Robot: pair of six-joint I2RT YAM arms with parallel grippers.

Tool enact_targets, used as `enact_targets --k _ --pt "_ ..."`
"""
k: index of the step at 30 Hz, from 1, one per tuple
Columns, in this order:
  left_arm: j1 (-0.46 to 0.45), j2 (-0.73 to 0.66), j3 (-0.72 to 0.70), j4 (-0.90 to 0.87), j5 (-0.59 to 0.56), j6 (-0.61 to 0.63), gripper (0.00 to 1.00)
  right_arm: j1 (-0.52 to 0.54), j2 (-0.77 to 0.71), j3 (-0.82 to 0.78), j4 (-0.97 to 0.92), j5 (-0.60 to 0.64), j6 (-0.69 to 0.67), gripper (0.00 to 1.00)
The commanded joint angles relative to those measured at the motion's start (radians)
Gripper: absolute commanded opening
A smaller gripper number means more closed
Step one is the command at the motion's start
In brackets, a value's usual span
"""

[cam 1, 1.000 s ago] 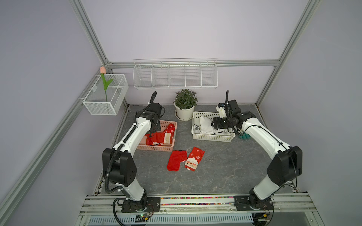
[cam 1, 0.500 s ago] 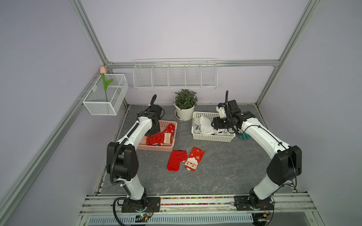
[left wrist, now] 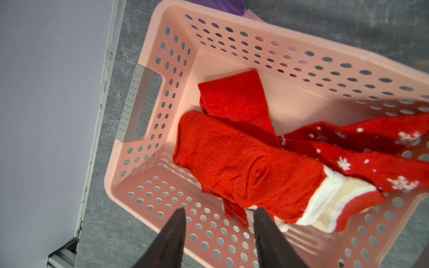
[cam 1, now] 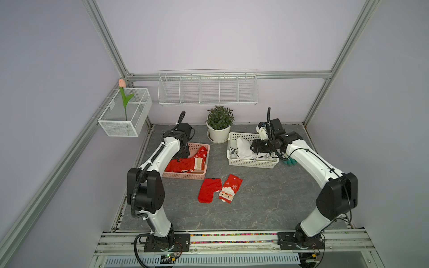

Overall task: Sort the socks into the basket by color
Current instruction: Place the sock in the bin.

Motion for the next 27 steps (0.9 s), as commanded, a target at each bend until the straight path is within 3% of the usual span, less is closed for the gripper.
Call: enact_targets --k 1,8,18,27 --pt "0.006 -0.024 0.073 -0.052 -0.022 -0.003 0.55 0.004 -0.016 0.008 -0.01 0.001 -0.007 0.57" --pt "-0.018 -0.057 0.129 -0.074 0.028 0.014 0.58 0.004 -0.014 0.012 -0.014 -0.002 -0.007 0.57" --pt "-0.18 -0.13 0.117 -0.105 0.046 0.004 0.58 0.004 -0.026 0.003 -0.02 0.003 -0.006 0.57" --pt "-0.268 -0.252 -0.008 -0.021 0.243 -0.024 0.58 0.002 -0.033 -0.003 -0.022 0.011 -0.004 0.58"
